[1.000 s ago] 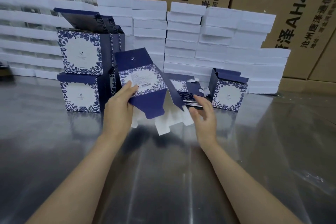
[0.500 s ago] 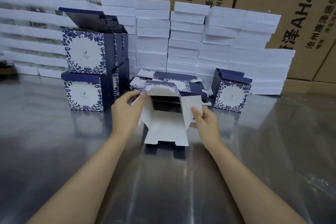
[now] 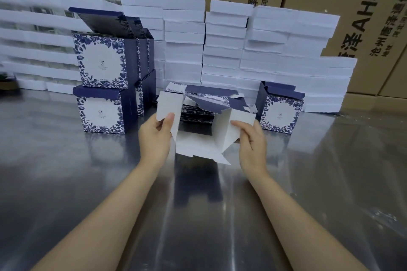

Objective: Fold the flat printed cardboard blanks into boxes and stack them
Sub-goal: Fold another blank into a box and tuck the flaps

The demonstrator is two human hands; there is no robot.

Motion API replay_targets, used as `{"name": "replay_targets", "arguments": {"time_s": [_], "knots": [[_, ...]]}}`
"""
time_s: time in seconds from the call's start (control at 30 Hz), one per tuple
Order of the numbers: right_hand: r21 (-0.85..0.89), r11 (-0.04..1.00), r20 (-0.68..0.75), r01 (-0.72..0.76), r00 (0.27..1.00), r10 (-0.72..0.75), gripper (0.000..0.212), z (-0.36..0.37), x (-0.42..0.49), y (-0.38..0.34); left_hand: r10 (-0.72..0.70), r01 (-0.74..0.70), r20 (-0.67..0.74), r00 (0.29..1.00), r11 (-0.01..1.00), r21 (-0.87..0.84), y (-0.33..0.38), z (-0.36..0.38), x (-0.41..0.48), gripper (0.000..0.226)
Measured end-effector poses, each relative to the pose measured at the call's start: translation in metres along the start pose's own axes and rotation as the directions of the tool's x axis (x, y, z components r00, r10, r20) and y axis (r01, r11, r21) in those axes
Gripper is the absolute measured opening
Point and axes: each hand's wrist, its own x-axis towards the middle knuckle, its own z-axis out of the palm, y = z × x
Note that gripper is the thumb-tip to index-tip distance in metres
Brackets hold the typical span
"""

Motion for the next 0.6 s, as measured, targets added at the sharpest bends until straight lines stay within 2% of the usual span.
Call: {"name": "replay_targets", "arguments": {"time_s": [0.07,0.13,0.2,0.27,0.3,0.37,0.47,0.6], "knots": [[0.108,0.984,0.145,-0.141,0.982,0.125,0.045,-0.001,-0.002,-0.001,-0.032,0.031,-0.021,0.999,0.999,-0.028,-0.003,-0.002,0.002,0.025],[0.055,0.977,0.300,-0.206,0.937,0.180,0.067,-0.006,-0.002,0.001,-0.083,0.082,-0.022,0.996,0.995,-0.056,-0.006,-0.003,0.004,0.024],[-0.102,0.982,0.445,-0.161,0.875,0.190,0.092,-0.010,-0.002,0.005,-0.120,0.117,-0.031,0.992,0.990,-0.083,-0.009,-0.003,0.005,0.022],[-0.229,0.968,0.542,-0.097,0.813,0.210,0.103,-0.008,-0.004,0.007,-0.115,0.112,-0.030,0.993,0.991,-0.076,-0.010,-0.003,0.006,0.022],[-0.242,0.967,0.557,-0.078,0.805,0.204,0.103,-0.006,-0.005,0.009,-0.109,0.107,-0.022,0.994,0.991,-0.078,-0.009,-0.002,0.005,0.021],[-0.183,0.978,0.480,-0.098,0.860,0.176,0.095,-0.003,-0.006,0.008,-0.112,0.110,-0.005,0.994,0.988,-0.104,-0.008,0.000,0.004,0.019],[-0.146,0.980,0.250,-0.135,0.953,0.169,0.075,0.006,-0.004,0.008,-0.133,0.133,0.011,0.991,0.978,-0.159,-0.005,0.005,-0.001,0.014],[-0.126,0.984,0.061,-0.128,0.989,0.137,0.067,0.029,-0.011,0.000,-0.051,0.040,-0.107,0.993,0.994,-0.099,-0.001,0.013,-0.008,0.012]]}}
